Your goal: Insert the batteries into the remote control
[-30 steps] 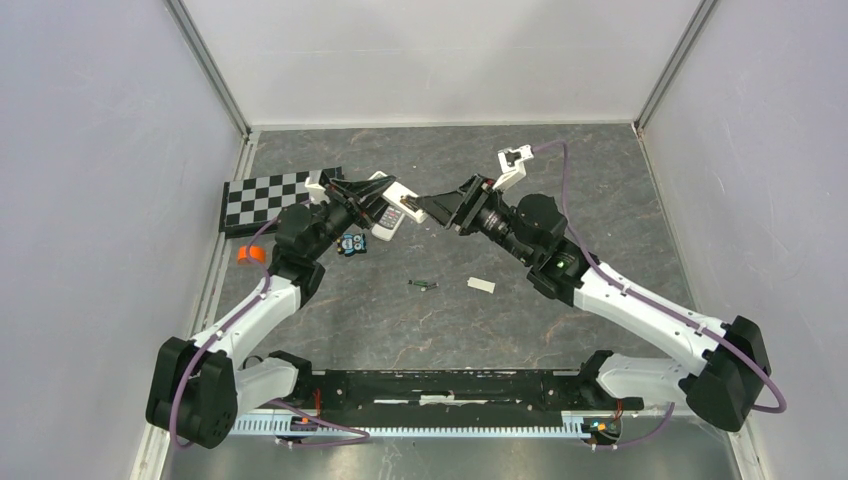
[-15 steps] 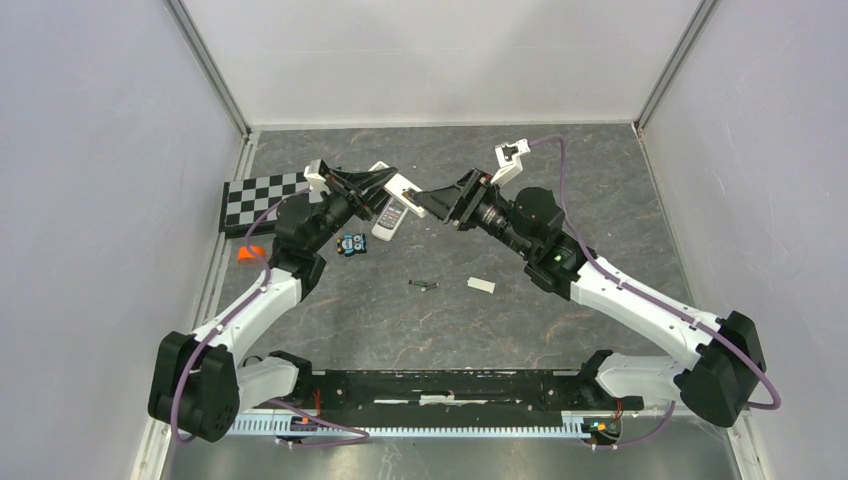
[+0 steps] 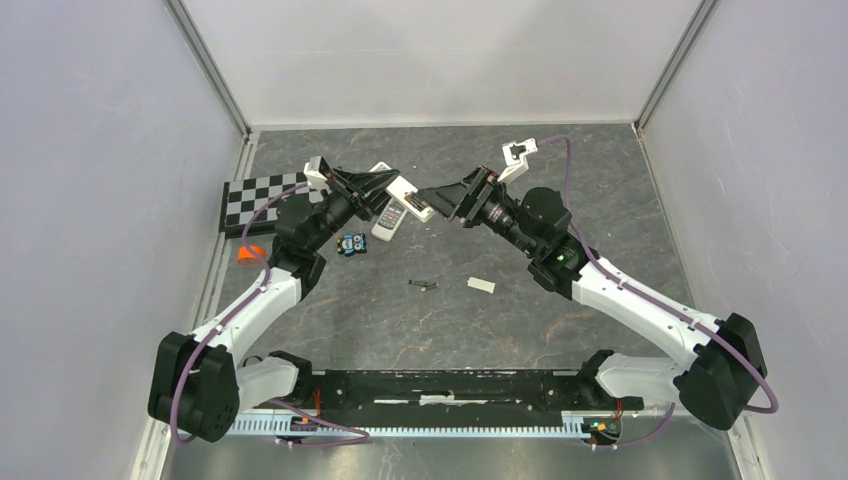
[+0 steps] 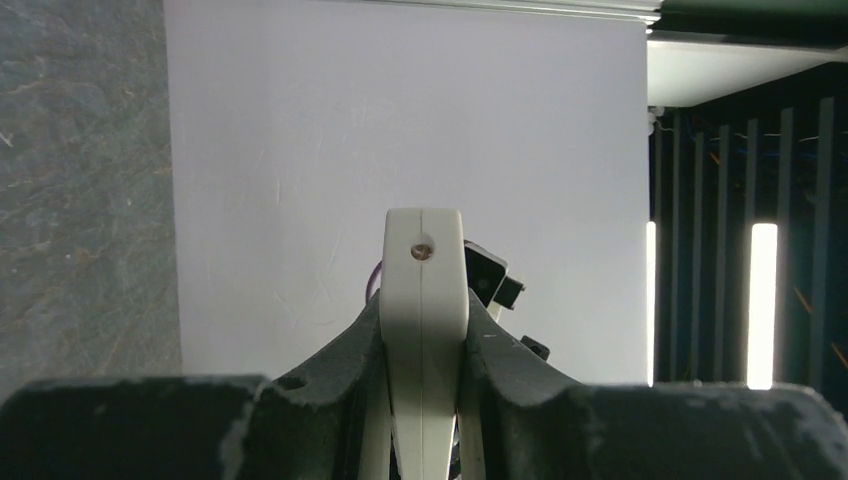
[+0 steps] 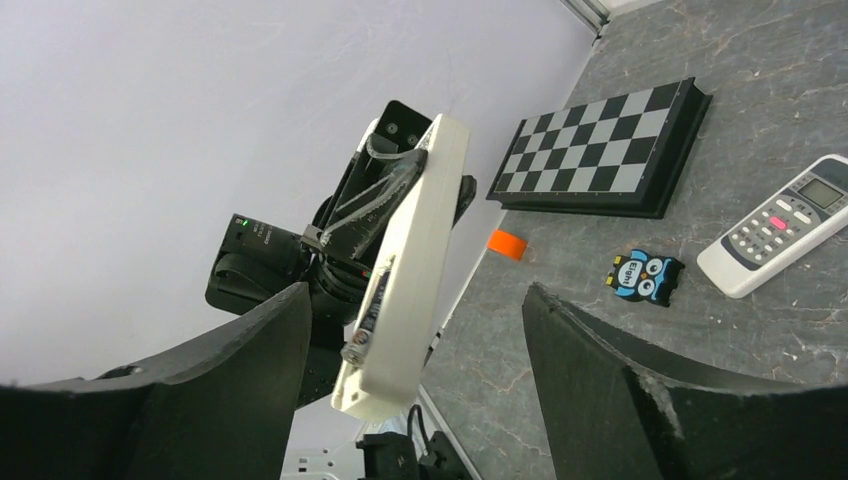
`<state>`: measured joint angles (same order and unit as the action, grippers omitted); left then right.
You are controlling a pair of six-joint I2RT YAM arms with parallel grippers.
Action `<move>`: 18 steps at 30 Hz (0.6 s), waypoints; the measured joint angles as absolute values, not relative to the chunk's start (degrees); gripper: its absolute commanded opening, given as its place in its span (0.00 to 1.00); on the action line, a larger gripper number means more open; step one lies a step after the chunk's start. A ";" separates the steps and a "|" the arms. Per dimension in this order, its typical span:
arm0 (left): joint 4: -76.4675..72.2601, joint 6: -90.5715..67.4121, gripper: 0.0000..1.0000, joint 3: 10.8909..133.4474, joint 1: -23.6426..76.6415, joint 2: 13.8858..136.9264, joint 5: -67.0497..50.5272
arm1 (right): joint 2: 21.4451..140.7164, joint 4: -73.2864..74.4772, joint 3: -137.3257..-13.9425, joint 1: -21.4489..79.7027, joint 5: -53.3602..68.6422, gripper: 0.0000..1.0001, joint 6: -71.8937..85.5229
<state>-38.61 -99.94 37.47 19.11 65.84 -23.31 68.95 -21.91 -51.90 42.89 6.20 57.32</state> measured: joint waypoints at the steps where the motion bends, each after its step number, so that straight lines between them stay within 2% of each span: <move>1: -38.26 -99.22 0.02 37.50 19.09 65.84 -23.49 | 68.95 -21.91 -51.90 42.81 6.28 0.76 57.45; 7: -36.23 -95.44 0.02 37.56 19.11 65.84 -24.12 | 70.43 -19.53 -52.29 42.63 7.09 0.60 57.58; 14: -35.03 -92.77 0.02 37.58 19.09 66.06 -24.10 | 71.70 -17.67 -52.82 42.68 8.97 0.29 57.17; 18: -34.63 -90.43 0.02 38.06 19.03 66.08 -24.08 | 72.29 -16.99 -53.30 42.63 9.08 0.18 57.39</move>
<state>-34.63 -90.43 38.06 19.03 66.08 -24.08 72.29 -16.99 -53.30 42.63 9.08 57.39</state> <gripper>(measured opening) 0.300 0.278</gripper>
